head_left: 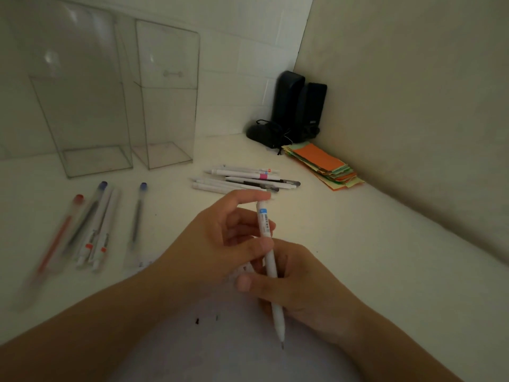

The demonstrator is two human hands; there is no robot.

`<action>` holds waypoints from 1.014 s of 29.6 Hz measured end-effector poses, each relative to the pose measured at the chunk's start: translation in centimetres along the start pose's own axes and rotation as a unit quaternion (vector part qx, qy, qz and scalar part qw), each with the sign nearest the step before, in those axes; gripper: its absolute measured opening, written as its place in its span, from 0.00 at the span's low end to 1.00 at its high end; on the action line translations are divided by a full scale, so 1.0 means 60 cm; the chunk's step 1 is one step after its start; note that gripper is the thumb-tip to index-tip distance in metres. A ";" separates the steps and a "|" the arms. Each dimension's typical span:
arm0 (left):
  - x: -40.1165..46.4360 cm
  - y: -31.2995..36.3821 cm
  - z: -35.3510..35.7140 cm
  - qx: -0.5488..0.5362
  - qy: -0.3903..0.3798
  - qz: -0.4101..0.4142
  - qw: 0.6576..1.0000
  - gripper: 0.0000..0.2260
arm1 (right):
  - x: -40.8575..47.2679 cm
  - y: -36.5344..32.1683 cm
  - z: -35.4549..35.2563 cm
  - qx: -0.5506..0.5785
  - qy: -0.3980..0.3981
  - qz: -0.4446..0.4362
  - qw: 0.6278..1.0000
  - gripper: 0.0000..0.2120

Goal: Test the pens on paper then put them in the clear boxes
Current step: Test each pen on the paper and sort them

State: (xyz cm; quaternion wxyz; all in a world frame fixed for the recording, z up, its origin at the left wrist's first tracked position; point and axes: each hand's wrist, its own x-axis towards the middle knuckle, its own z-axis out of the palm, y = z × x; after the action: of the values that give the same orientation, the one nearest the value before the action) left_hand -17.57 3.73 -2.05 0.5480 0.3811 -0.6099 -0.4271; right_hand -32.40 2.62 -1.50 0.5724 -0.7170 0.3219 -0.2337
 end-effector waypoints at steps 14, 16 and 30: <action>-0.006 -0.009 -0.117 0.534 0.032 0.174 0.827 0.17 | -0.001 -0.007 -0.009 -0.006 0.016 0.060 0.998 0.07; -0.010 -0.019 -0.120 0.533 -0.026 0.072 0.843 0.18 | -0.001 -0.006 -0.010 -0.009 0.006 0.056 0.998 0.06; -0.022 -0.032 -0.063 0.557 -0.104 0.138 0.812 0.12 | 0.060 -0.034 -0.063 -0.472 0.179 0.014 0.863 0.08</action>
State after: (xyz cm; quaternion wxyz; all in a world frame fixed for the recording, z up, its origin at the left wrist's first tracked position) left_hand -13.67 3.91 -4.16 0.2284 0.4856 -0.8433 0.0286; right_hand -32.21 -2.28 1.28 0.1016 -0.8427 0.5006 -0.1704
